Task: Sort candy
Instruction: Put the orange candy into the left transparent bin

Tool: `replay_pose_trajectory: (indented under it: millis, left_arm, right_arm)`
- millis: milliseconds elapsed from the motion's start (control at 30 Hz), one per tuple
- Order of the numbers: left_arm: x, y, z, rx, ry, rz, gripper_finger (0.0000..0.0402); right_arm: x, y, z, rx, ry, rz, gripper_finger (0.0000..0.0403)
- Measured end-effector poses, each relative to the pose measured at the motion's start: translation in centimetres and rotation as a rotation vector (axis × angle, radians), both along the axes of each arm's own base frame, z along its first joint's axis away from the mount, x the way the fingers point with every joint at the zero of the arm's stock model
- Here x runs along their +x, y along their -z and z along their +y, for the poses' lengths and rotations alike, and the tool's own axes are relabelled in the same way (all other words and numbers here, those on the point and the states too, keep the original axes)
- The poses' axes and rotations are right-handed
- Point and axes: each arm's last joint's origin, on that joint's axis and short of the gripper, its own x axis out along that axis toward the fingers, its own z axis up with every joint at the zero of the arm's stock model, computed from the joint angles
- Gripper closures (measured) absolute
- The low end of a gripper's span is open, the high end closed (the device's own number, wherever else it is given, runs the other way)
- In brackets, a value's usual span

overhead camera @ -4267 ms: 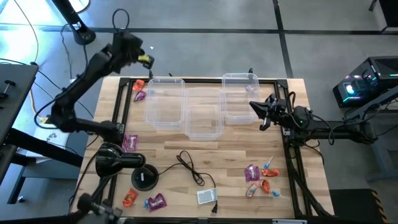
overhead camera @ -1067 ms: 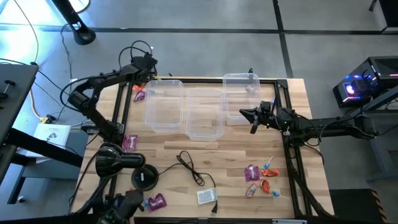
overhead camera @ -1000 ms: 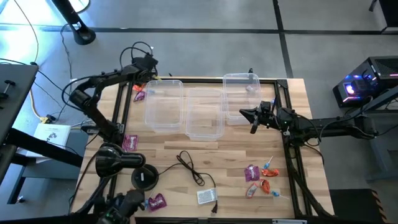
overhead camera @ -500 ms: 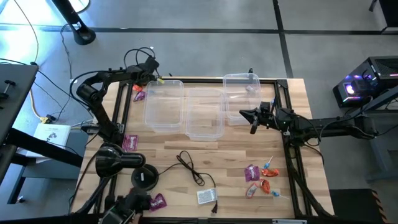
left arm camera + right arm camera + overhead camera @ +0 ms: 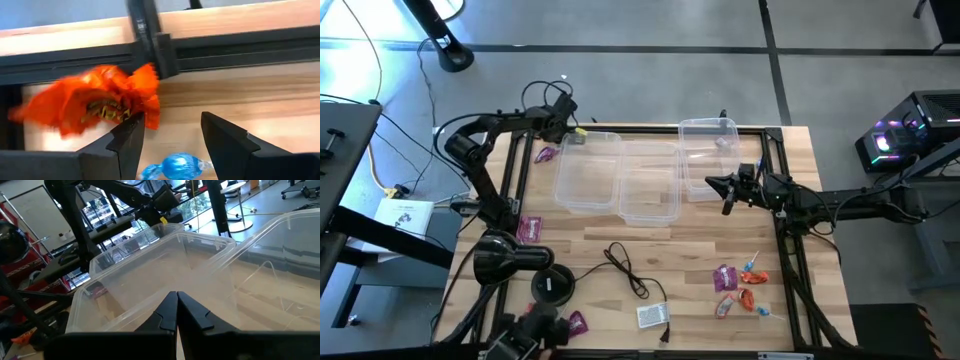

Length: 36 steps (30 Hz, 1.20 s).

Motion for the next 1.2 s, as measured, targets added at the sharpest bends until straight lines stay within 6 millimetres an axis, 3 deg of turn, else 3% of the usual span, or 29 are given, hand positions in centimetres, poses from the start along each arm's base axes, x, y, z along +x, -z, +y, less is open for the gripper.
replay_pose_trajectory:
  millis: [1200]
  left_arm:
    - [3.0, 0.2, -3.5, -0.126, 0.335, 0.104, 0.0216]
  right_arm:
    - [0.0, 0.1, 0.0, -0.011, 0.016, 0.013, 0.0402]
